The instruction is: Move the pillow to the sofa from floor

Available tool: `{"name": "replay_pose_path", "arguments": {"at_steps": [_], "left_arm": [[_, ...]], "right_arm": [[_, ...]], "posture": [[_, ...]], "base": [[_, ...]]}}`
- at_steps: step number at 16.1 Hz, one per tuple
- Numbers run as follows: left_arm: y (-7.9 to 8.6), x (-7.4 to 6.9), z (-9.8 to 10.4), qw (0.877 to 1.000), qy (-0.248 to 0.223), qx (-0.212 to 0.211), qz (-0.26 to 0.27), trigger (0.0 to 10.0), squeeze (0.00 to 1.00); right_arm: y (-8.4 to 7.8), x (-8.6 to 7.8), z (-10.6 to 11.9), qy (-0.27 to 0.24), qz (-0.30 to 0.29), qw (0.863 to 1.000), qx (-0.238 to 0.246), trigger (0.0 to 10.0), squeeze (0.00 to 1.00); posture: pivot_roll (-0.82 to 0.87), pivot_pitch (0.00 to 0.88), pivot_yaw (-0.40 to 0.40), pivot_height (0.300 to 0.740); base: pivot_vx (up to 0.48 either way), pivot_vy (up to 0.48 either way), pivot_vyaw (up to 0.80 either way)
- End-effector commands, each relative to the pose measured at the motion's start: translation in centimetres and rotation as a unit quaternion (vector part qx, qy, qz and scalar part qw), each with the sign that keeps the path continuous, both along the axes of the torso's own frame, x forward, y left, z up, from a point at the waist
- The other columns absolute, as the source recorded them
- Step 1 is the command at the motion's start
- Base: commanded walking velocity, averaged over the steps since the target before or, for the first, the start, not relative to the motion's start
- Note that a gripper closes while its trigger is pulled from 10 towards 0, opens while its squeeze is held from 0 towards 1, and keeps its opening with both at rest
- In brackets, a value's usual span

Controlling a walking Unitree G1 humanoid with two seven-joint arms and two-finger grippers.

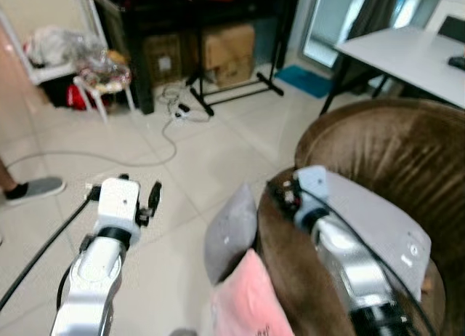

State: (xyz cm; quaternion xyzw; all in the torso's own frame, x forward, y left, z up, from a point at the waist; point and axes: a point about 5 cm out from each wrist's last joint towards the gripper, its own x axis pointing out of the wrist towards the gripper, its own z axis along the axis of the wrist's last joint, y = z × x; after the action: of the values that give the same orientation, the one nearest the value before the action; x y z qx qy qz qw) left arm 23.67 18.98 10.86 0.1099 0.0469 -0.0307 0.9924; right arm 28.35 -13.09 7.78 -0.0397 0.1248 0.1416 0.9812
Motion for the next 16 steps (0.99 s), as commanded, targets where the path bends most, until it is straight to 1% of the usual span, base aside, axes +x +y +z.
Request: {"name": "replay_pose_path", "arguments": {"at_steps": [1, 2, 4, 6, 7, 8, 9, 10, 12, 13, 16], "left_arm": [[-0.7, 0.0, 0.0, 1.000, 0.000, -0.001, -0.009, 10.0, 0.00], [-0.7, 0.0, -0.1, 1.000, 0.002, 0.001, -0.009, 10.0, 0.00], [-0.7, 0.1, -0.1, 1.000, 0.003, 0.002, -0.012, 10.0, 0.00], [-0.5, 0.1, -0.3, 1.000, 0.003, 0.001, -0.010, 10.0, 0.00], [-0.3, 0.2, -0.3, 1.000, 0.001, -0.001, -0.006, 10.0, 0.00], [0.0, 0.1, -0.5, 1.000, -0.001, -0.004, 0.000, 10.0, 0.00], [0.4, -0.1, -0.8, 1.000, -0.002, -0.002, 0.009, 10.0, 0.00], [0.8, -0.3, -1.1, 1.000, -0.001, 0.001, 0.017, 10.0, 0.00], [1.2, -0.7, -1.7, 1.000, 0.004, 0.002, 0.025, 10.0, 0.00], [1.3, -1.0, -2.0, 1.000, 0.007, 0.000, 0.027, 10.0, 0.00], [1.1, -1.5, -2.7, 1.000, 0.007, -0.005, 0.026, 10.0, 0.00]], "right_arm": [[-1.0, -0.1, -0.2, 0.006, -0.018, 1.000, -0.001, 10.0, 0.00], [-1.2, -0.1, -0.1, 0.003, -0.025, 1.000, 0.010, 10.0, 0.00], [-2.0, 0.1, -0.3, 0.005, -0.049, 0.999, -0.001, 10.0, 0.00], [-3.0, 0.3, 0.0, -0.012, -0.093, 0.995, 0.014, 10.0, 0.00], [-3.4, 0.3, 0.1, -0.016, -0.105, 0.994, 0.017, 10.0, 0.00], [-4.0, 0.2, 0.1, -0.018, -0.126, 0.992, 0.022, 10.0, 0.00], [-4.9, 0.0, -0.3, -0.007, -0.166, 0.986, 0.030, 10.0, 0.00], [-5.4, -0.3, -0.6, 0.007, -0.190, 0.981, 0.034, 10.0, 0.00], [-5.5, -0.8, -1.0, 0.016, -0.204, 0.978, 0.046, 10.0, 0.00], [-5.2, -1.1, -1.4, 0.023, -0.197, 0.979, 0.047, 10.0, 0.00], [-4.2, -1.3, -1.7, 0.031, -0.171, 0.984, 0.037, 10.0, 0.00]], "posture": [[0.18, 0.000, -0.032, 0.740], [0.18, 0.000, -0.032, 0.740], [0.17, 0.000, -0.031, 0.740], [0.17, 0.000, -0.030, 0.720], [0.16, 0.000, -0.029, 0.715], [0.16, 0.000, -0.029, 0.705], [0.16, 0.000, -0.029, 0.690], [0.16, 0.000, -0.029, 0.680], [0.15, 0.000, -0.030, 0.660], [0.15, 0.000, -0.037, 0.650], [0.15, 0.000, -0.046, 0.625]], "base": [[0.000, 0.000, 0.00], [0.000, 0.000, 0.00], [0.000, 0.000, 0.00], [0.000, 0.000, 0.00], [0.000, 0.000, 0.00], [0.000, 0.000, 0.00], [0.000, 0.000, 0.00], [0.000, 0.000, 0.00], [0.000, 0.000, 0.00], [0.000, 0.000, 0.00], [0.000, 0.000, 0.00]]}}
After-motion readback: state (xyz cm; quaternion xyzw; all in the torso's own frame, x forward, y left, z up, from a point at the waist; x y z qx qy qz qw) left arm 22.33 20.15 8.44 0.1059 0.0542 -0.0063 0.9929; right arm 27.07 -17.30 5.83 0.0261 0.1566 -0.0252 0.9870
